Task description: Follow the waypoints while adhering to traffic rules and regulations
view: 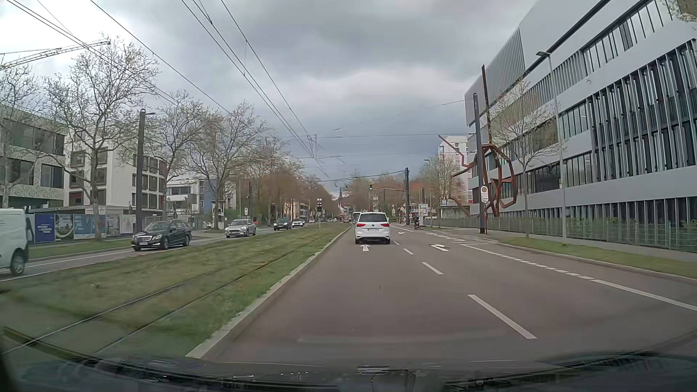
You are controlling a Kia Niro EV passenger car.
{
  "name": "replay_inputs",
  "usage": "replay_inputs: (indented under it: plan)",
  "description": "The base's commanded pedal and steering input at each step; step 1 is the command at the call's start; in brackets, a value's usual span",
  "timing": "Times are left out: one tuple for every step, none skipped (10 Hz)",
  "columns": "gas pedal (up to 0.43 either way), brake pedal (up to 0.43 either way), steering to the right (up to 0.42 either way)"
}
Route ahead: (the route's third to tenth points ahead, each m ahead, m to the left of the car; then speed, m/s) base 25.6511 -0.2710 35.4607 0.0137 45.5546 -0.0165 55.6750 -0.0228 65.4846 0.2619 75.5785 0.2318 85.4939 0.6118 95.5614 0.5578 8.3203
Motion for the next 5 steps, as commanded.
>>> replay_inputs:
  plan:
    - [0.157, 0.000, 0.000]
    - [0.177, 0.000, 0.000]
    - [0.197, 0.000, 0.000]
    - [0.209, 0.000, 0.000]
    - [0.209, 0.000, 0.000]
